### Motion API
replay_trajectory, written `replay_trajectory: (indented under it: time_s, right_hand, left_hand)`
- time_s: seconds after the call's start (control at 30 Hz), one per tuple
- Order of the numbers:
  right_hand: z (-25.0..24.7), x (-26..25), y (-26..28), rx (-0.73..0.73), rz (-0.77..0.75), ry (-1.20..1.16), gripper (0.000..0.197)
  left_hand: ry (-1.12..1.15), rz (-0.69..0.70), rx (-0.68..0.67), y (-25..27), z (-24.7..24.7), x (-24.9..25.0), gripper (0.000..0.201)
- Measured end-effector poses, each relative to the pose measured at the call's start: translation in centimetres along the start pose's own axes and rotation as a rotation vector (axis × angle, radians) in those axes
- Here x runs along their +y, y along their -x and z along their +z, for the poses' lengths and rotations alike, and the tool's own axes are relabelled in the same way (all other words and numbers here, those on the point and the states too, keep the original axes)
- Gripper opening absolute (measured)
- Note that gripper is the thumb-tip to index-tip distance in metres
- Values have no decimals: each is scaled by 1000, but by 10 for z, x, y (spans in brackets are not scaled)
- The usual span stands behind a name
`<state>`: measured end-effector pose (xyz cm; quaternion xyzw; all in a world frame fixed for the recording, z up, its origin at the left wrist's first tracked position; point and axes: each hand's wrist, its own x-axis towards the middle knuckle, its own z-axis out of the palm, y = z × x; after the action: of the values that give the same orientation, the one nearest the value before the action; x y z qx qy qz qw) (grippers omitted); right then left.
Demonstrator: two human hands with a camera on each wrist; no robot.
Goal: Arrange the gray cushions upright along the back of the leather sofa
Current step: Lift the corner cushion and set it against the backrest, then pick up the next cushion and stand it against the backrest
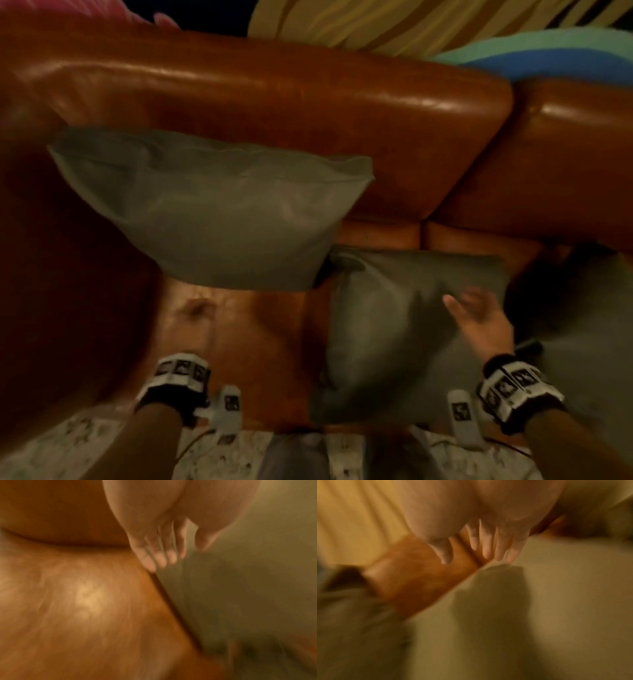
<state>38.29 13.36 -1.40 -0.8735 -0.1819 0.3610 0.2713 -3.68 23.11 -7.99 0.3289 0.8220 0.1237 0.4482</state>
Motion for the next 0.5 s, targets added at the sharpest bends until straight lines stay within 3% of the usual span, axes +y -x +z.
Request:
replay_trajectory:
  time_s: [0.1,0.13,0.2,0.23,0.27,0.33,0.4,0.5]
  right_hand:
    - [-47,60,-19,56,198,126,55]
    - [-56,83,-29,21,296,148,63]
    - [-62,122,-44,-116,422,110,97]
    - [-62,143,-52,-165,460,57,113]
    - [-59,155,-55,-199,470,39,115]
    - [-55,149,-36,-243,418,144,86]
    - [-50,157,-15,-259,271,235,67]
    - [-46,182,9,-499,256,312,71]
  left_hand:
    - [-153,74,-374,48,70,2,30]
    - [-207,108,-454,67,94,11,35]
    - [-304,131,-537,99,132,32,55]
    - [-326,136,-558,108,147,40,65]
    - [-320,157,-571,114,162,47,72]
    - [-315,163,-549,120,185,63,88]
    - [-358,190,-537,124,201,76,101]
    - [-413,276,-483,129,210,88,91]
